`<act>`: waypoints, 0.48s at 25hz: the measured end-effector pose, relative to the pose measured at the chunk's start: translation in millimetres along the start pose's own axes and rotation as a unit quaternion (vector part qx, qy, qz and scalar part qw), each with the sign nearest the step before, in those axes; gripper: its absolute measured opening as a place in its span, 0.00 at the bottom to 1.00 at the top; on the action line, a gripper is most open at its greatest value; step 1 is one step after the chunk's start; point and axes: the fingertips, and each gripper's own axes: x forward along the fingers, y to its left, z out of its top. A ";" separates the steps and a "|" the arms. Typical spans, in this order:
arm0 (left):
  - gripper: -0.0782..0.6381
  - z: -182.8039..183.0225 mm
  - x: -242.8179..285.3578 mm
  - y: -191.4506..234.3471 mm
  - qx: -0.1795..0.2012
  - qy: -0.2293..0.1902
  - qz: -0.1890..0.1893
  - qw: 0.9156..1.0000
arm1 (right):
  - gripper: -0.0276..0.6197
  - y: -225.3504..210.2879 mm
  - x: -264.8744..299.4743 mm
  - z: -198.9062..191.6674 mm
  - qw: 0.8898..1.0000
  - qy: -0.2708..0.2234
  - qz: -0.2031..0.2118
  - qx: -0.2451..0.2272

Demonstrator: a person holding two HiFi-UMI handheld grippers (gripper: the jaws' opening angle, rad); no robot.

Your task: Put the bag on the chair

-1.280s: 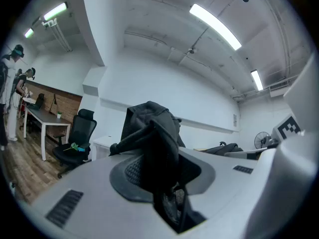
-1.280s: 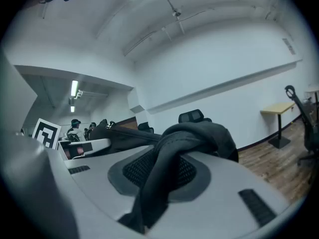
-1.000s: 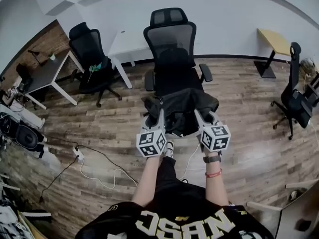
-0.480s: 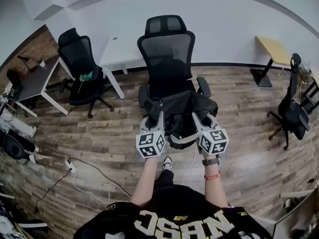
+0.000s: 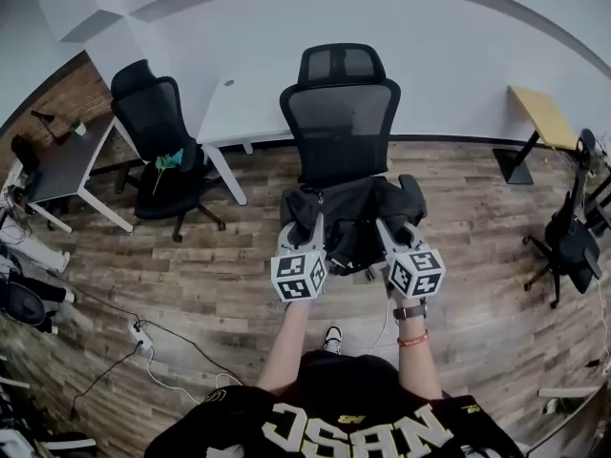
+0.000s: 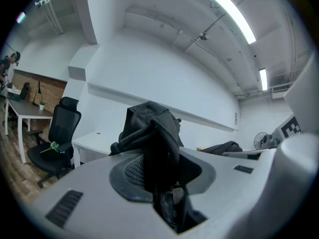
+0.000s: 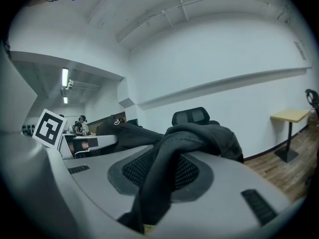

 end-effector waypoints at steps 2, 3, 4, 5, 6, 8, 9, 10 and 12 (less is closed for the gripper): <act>0.28 -0.6 12.9 14.1 -0.005 0.004 0.002 1.000 | 0.19 0.4 17.4 -2.3 1.000 0.006 0.002 0.003; 0.28 -2.3 18.4 20.1 -0.007 0.007 0.003 1.000 | 0.19 0.5 25.4 -4.8 1.000 0.010 0.002 0.005; 0.28 -5.2 23.4 24.7 -0.008 0.012 0.003 1.000 | 0.19 -0.3 32.3 -7.8 1.000 0.014 0.002 0.008; 0.28 -8.9 27.8 28.1 -0.008 0.017 0.003 1.000 | 0.19 -2.2 38.0 -11.1 1.000 0.019 0.001 0.012; 0.28 -12.5 32.3 31.1 -0.008 0.020 0.003 1.000 | 0.19 -5.0 43.4 -14.0 1.000 0.024 0.000 0.015; 0.28 -17.0 44.0 36.8 -0.005 0.024 0.005 1.000 | 0.19 -12.0 55.6 -16.4 0.999 0.031 0.001 0.018; 0.28 -18.3 51.1 39.6 -0.004 0.027 0.005 1.000 | 0.19 -15.7 62.1 -16.7 0.999 0.033 0.002 0.020; 0.28 -20.0 58.0 41.8 -0.005 0.030 0.006 1.000 | 0.19 -19.7 68.0 -17.3 0.999 0.036 0.003 0.022; 0.28 -25.2 71.0 44.3 -0.009 0.035 0.008 0.999 | 0.19 -30.1 79.4 -19.3 0.999 0.041 0.006 0.027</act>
